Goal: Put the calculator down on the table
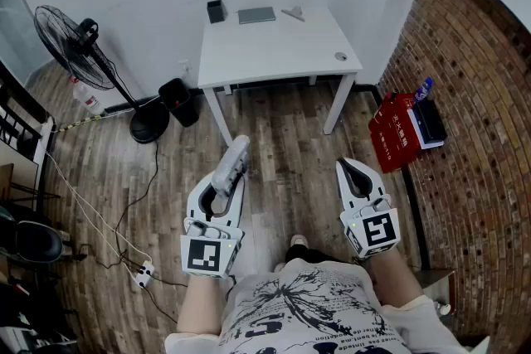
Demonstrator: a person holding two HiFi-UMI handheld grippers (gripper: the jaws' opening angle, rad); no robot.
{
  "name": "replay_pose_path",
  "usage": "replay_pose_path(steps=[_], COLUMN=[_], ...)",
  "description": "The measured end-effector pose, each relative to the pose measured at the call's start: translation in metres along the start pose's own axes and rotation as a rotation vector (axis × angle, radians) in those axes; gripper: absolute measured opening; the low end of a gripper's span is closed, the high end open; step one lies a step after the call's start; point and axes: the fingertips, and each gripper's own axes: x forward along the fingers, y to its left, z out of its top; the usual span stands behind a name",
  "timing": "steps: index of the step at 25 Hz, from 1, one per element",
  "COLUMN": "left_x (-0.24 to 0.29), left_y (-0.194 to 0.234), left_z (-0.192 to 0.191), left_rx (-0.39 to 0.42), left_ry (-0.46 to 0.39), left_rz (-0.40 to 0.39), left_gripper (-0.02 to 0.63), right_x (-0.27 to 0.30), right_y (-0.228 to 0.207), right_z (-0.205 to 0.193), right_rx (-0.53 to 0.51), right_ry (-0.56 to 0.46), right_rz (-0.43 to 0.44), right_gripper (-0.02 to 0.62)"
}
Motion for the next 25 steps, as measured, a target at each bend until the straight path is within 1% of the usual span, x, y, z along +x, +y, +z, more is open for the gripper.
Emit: replay_pose_path(steps=[6,12,16,21,25], left_x=[-0.003,-0.004,0.001,0.028,0.069], left_y=[-0.002,0.003,0.012,0.024,0.036], left_z=[-0.003,-0.008,-0.015,-0.027,-0.037], left_rx=[0.004,-0.005,-0.027,-0.03,-0.04], left_ry=[0.017,0.012,0.021,0.039,0.039], left_rz=[0.005,0.006,0.013,0.032,0.06], left_gripper=[0.141,0.141,0.141,0.141,0.141], right_x=[-0.007,-0.005,0.003,0.032,0.074], right_y=[0.001,0.003,-0.002,-0.021,-0.048], right_z=[-0.001,-0.003,-0.008,-0.021,-0.037], right_rx=[-0.002,0.007,0.042,0.057,0.067], right_ry=[-0.003,-0.003,0.002,0.014,0.015], right_rz=[0.001,0.002,-0.025,-0.02,-0.005], right_gripper=[0.014,0.014,0.015,0.015,0.015])
